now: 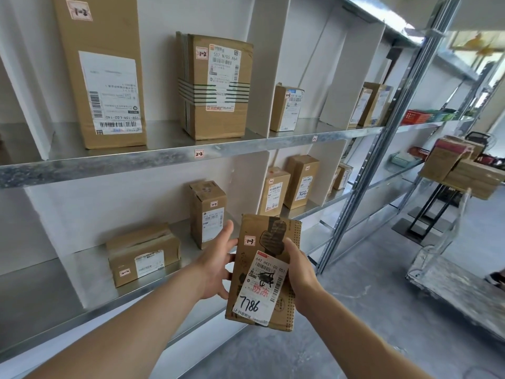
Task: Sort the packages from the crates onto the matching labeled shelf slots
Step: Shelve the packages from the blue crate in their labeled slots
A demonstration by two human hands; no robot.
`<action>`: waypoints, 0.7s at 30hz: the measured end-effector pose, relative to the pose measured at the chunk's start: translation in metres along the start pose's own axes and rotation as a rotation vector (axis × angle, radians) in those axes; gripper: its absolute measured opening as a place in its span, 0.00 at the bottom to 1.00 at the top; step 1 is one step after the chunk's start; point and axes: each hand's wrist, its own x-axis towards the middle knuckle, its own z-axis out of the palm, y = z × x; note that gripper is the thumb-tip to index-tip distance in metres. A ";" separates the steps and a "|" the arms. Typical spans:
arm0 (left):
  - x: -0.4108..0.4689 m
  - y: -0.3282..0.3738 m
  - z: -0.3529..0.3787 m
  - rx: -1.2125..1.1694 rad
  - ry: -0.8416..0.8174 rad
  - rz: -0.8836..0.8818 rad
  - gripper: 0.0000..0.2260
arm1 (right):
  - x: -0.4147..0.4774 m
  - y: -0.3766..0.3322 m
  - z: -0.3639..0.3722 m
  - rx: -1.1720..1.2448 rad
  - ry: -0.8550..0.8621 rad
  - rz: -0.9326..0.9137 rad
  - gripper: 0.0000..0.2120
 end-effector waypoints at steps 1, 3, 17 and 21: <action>0.000 0.001 0.002 0.000 0.001 0.000 0.38 | 0.001 -0.002 -0.002 -0.005 0.000 0.001 0.30; 0.001 0.004 0.005 0.008 0.001 0.003 0.40 | 0.003 -0.004 -0.006 -0.008 -0.002 0.004 0.28; 0.006 0.009 0.025 0.026 0.000 -0.001 0.40 | 0.010 -0.004 -0.026 0.013 -0.004 -0.009 0.25; 0.010 0.015 0.033 0.041 0.012 0.009 0.40 | 0.014 -0.010 -0.032 0.028 -0.007 -0.012 0.23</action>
